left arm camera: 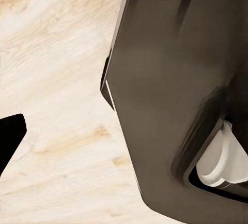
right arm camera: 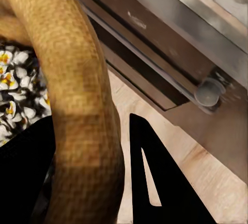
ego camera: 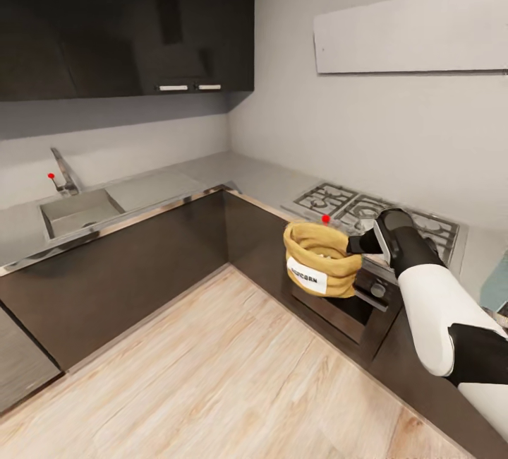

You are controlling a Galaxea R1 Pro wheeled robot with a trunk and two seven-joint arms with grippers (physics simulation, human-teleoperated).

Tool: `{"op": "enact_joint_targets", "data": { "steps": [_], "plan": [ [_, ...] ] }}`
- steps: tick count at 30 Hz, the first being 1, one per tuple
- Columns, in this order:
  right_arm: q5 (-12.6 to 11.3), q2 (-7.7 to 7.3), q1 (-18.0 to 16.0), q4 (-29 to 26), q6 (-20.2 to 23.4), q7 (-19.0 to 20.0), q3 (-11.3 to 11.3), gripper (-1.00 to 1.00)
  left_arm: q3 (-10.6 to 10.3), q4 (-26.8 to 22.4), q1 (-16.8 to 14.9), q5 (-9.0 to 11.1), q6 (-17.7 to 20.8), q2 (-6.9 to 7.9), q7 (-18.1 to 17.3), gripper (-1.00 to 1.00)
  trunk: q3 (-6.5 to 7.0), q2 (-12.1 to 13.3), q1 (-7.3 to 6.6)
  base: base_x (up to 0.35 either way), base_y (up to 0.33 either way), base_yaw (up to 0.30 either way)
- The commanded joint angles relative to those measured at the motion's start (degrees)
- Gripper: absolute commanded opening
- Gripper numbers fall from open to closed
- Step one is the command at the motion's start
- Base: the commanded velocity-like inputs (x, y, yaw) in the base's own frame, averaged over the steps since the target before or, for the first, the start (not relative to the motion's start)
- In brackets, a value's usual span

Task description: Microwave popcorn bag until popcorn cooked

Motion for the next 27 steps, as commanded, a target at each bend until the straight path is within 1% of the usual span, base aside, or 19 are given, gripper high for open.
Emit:
{"op": "enact_joint_targets", "data": {
  "steps": [1,8,17,21,27],
  "plan": [
    [0.41,0.02,0.49,-0.05,0.17,0.55,-0.17,-1.00,0.01,-0.10,0.03,0.24,-0.09,0.00,0.16,1.00,0.02,-0.06,0.01,-0.006,0.000,-0.089],
    [0.06,0.14,2.31,1.04,0.17,0.99,-0.18,-1.00,0.01,-0.10,0.03,0.24,-0.09,0.01,0.16,1.00,0.66,-0.06,0.01,-0.001,0.000,-0.092],
    [0.14,0.14,2.61,1.30,0.17,1.01,-0.18,-1.00,-0.05,-0.10,0.03,0.24,-0.09,0.01,0.16,1.00,1.47,-0.06,0.01,0.000,0.000,-0.093],
    [0.15,0.13,3.82,1.29,0.17,1.01,-0.18,-1.00,-0.07,-0.10,0.03,0.24,-0.09,0.01,0.16,1.00,1.83,-0.06,0.01,0.000,0.000,-0.093],
    [0.22,0.18,4.08,1.30,0.17,1.01,-0.18,-1.00,0.02,-0.10,0.03,0.24,-0.09,0.01,0.16,1.00,2.37,-0.06,0.01,0.000,0.000,-0.093]
  ]
}}
